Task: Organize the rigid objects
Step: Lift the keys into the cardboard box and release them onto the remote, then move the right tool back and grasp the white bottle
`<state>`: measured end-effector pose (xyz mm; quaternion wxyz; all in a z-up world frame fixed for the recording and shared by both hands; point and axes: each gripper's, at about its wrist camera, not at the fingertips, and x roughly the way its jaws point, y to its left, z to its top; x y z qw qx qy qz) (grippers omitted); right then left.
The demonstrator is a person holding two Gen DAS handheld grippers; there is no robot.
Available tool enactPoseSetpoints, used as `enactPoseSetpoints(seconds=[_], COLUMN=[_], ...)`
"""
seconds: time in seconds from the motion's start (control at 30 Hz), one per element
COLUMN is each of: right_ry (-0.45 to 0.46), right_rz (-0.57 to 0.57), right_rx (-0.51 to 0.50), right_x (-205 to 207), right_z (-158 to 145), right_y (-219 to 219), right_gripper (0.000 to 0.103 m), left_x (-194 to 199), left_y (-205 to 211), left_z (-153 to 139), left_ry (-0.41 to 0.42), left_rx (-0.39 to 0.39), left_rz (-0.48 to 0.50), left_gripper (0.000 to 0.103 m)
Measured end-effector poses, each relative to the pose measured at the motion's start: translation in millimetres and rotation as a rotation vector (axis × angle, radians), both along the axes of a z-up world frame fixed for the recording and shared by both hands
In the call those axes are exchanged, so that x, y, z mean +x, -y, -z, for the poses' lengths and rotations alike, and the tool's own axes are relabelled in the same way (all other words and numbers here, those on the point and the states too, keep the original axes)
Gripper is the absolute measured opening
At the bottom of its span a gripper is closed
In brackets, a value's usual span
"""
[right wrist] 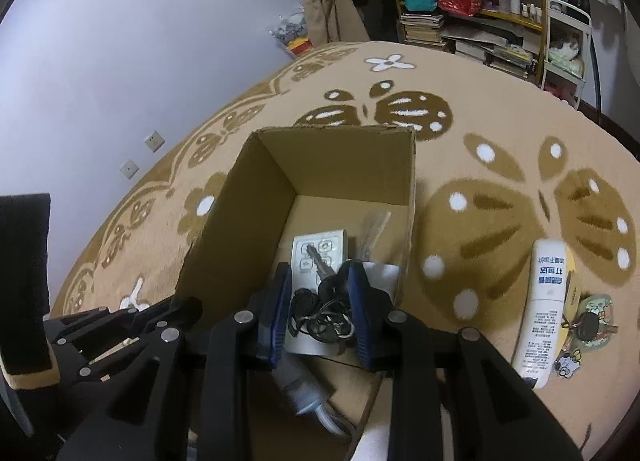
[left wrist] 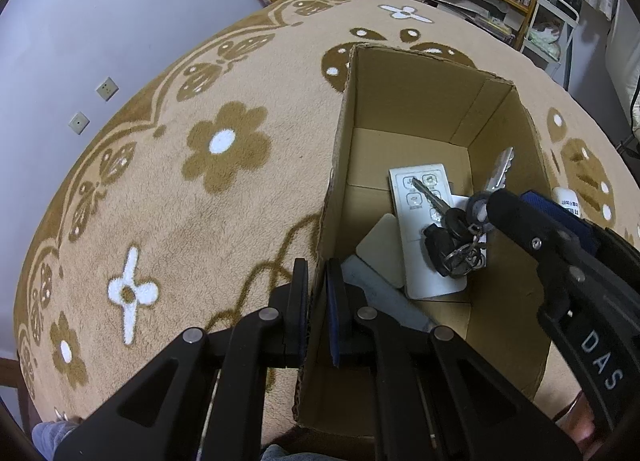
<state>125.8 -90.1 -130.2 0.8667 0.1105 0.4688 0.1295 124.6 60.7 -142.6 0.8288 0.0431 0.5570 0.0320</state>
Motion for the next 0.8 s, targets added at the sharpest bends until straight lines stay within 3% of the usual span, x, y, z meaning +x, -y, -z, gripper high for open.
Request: enactPoseSetpoints(seconds=[0.03,0.13,0.2,0.37,0.5,0.63,0.8], right_ry=[-0.008,-0.010,0.010,0.021,0.027,0.064,0.016], right_rz=[0.000,0.000,0.005,0.033,0.063,0.113,0.178], right_rx=[-0.009,-0.033,-0.047,-0.083,-0.149,-0.267,-0.226], right_x=[0,-2,-6,-7,-8,-13,-15], right_z=[-1,-5,-11,-20,-23,-29,-28], right_y=[0,-1,-1,8,21,38,70], right_gripper=[0.034,0.055,0.060,0.096,0.099,0.099,0.099], left_x=[0,0,0,0,2,2,1], left_y=[0,-1,-2,-2,-6,-2,-2], left_z=[0,0,0,-1,-1,0,0], left_ry=[0.000,-0.001,-0.002,-0.004,-0.009,-0.007,-0.007], left_rx=[-0.001,-0.003,-0.010,-0.022,-0.048,-0.025,-0.030], left_rz=[0.001,0.000,-0.003,-0.003,-0.013,-0.003,-0.006], left_gripper=[0.008,0.008,0.008,0.007,0.007,0.007,0.008])
